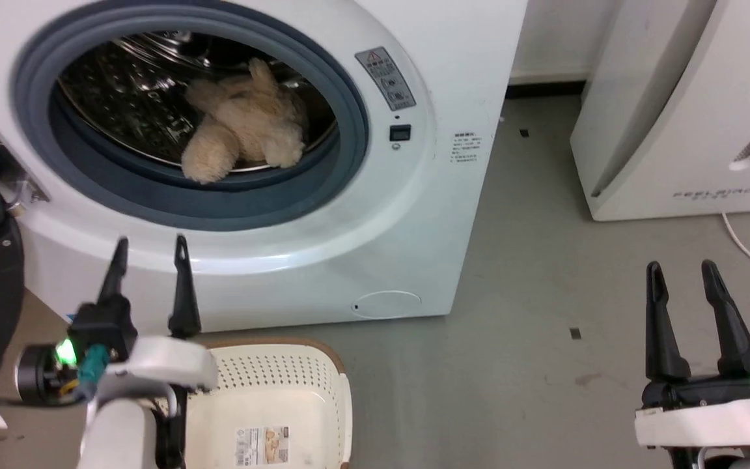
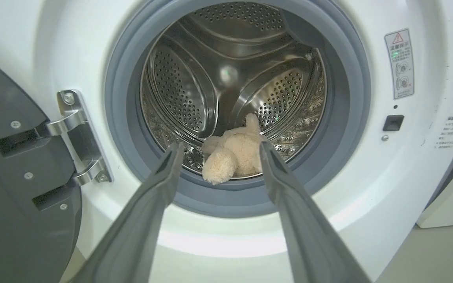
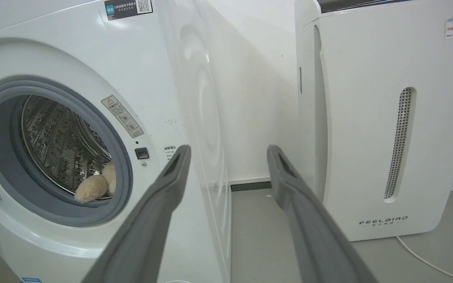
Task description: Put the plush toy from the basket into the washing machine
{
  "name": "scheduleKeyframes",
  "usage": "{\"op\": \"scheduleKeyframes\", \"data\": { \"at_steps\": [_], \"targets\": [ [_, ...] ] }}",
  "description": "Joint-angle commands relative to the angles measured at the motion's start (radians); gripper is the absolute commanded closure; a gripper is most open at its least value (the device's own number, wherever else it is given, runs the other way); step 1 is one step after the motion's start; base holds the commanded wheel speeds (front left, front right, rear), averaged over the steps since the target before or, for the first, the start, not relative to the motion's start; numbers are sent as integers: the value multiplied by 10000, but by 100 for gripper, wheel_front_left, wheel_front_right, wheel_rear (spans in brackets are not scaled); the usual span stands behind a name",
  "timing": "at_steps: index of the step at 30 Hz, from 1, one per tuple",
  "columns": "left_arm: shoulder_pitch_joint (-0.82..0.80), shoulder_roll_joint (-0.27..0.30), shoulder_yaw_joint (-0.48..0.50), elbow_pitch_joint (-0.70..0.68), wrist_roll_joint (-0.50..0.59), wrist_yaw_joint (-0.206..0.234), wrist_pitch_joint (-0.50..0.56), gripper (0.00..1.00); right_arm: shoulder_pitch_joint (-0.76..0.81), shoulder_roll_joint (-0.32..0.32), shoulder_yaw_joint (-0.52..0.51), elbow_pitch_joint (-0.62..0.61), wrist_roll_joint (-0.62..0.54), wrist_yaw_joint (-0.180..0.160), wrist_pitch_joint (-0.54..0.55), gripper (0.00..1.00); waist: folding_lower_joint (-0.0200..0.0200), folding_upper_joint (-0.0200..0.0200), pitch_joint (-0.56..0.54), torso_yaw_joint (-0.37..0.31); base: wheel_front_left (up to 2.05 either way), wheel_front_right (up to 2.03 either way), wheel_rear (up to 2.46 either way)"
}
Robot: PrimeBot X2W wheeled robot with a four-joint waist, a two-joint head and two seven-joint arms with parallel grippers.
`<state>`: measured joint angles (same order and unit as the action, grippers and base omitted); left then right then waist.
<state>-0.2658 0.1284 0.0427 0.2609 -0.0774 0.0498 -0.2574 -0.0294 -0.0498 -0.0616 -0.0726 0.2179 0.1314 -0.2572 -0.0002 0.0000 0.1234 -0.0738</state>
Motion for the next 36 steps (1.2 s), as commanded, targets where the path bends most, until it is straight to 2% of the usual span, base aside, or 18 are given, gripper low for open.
{"op": "scheduleKeyframes", "data": {
  "at_steps": [1,9,16,30,31,36],
  "targets": [
    [174,-43,14,-81,73,-27,-43,0,137,-4,-21,0,-34,-7,-46,0,2,0,-168,119,0,0,0],
    [1554,-444,4,-793,212,-224,-43,0,746,-4,-220,62,-300,-7,-46,0,2,0,-756,413,0,0,0],
    [2312,-625,-50,-844,239,-428,-43,0,1116,-4,-81,104,-517,-7,-46,0,2,0,-1056,607,0,0,0],
    [2553,-734,-48,-576,328,-538,-43,0,1267,-4,-106,164,-508,-7,-46,0,2,0,-1218,789,0,0,0],
    [2519,-734,-31,-590,303,-522,1,100,1146,0,-92,142,-555,0,1,100,2,0,-1219,790,0,0,0],
    [2519,-741,-37,-622,308,-523,55,100,1131,0,-75,151,-598,0,44,100,2,0,-1218,790,0,0,0]
  ]
}}
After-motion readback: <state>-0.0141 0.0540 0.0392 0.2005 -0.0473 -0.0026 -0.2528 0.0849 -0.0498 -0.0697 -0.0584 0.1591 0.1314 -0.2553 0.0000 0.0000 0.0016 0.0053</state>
